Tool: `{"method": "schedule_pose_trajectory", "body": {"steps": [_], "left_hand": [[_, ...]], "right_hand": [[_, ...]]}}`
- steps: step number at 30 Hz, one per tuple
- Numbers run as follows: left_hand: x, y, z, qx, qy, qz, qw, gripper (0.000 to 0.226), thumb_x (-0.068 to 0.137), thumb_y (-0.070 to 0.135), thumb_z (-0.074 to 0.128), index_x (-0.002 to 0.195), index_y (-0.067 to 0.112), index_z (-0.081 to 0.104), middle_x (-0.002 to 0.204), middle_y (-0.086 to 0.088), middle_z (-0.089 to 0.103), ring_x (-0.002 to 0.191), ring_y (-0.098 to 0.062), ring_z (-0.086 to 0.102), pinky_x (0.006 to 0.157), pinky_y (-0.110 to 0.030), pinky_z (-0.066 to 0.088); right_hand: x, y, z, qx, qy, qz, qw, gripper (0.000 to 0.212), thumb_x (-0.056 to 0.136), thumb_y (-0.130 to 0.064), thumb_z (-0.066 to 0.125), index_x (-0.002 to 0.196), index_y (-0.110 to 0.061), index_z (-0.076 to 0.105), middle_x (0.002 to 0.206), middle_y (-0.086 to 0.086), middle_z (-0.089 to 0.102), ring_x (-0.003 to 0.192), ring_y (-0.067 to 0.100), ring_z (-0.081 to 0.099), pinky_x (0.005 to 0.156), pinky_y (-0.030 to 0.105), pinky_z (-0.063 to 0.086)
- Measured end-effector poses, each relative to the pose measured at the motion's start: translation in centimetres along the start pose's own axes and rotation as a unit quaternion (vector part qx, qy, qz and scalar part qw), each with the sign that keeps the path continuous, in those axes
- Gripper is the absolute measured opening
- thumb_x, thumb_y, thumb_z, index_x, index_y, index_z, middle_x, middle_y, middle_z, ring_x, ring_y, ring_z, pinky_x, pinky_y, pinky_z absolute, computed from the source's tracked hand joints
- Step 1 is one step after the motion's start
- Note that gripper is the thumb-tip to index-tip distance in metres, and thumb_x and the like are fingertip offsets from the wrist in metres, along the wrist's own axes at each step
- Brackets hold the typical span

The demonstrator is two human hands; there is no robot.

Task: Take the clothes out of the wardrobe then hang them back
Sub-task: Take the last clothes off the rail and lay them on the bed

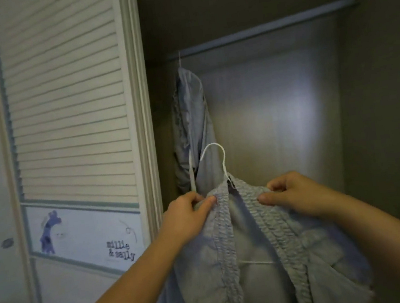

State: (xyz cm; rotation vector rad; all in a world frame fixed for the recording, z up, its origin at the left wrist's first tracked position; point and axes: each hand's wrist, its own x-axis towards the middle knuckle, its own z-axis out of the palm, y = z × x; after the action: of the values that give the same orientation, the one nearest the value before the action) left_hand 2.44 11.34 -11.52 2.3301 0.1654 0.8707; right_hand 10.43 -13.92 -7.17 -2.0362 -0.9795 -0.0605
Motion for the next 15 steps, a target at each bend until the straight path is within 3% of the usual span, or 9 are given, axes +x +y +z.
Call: {"method": "schedule_pose_trajectory", "body": {"steps": [2,4,8,11,15], "left_hand": [[2.2,-0.1,0.5,-0.004,-0.029,0.02,0.999,0.05,0.08,0.075,0.053,0.101,0.031,0.068,0.095,0.011,0.07,0.092,-0.01,0.065,0.087,-0.038,0.055],[4.0,0.4,0.9,-0.025,-0.057,0.038,0.997,0.044,0.087,0.063,0.059,0.111,0.027,0.067,0.106,0.009,0.068,0.099,-0.009,0.063,0.09,-0.032,0.052],[7.4,2.3,1.6,-0.071,-0.119,0.078,0.987,0.036,0.094,0.048,0.058,0.116,0.02,0.067,0.108,0.006,0.068,0.102,-0.009,0.062,0.092,-0.029,0.049],[9.7,3.8,1.9,-0.095,-0.141,0.108,0.979,0.035,0.097,0.046,0.054,0.117,0.019,0.066,0.109,0.005,0.067,0.103,-0.01,0.061,0.095,-0.029,0.047],[12.9,5.7,1.4,-0.11,-0.135,0.153,0.973,0.033,0.097,0.045,0.054,0.115,0.02,0.066,0.107,0.007,0.067,0.1,-0.007,0.062,0.096,-0.029,0.05]], "right_hand": [[0.6,-0.1,-1.1,0.006,0.036,0.052,0.998,0.036,0.087,-0.02,0.071,0.076,0.013,0.062,0.064,0.011,0.05,0.063,0.016,0.044,0.059,0.029,0.037],[1.5,-0.1,-2.4,0.054,0.092,0.108,0.988,0.027,0.086,-0.016,0.071,0.08,0.01,0.068,0.07,0.013,0.063,0.067,0.02,0.056,0.065,0.033,0.045],[3.5,-1.1,-4.9,0.181,0.164,0.207,0.947,0.016,0.086,-0.012,0.063,0.087,0.003,0.068,0.084,0.02,0.071,0.079,0.032,0.068,0.08,0.042,0.055],[6.0,-1.7,-6.5,0.255,0.189,0.212,0.924,0.012,0.087,-0.009,0.06,0.085,0.001,0.066,0.082,0.018,0.069,0.077,0.032,0.066,0.074,0.039,0.055],[11.0,-2.0,-8.1,0.331,0.158,0.171,0.914,0.029,0.09,-0.014,0.06,0.112,0.003,0.065,0.107,0.019,0.069,0.091,0.032,0.067,0.078,0.037,0.056]]}}
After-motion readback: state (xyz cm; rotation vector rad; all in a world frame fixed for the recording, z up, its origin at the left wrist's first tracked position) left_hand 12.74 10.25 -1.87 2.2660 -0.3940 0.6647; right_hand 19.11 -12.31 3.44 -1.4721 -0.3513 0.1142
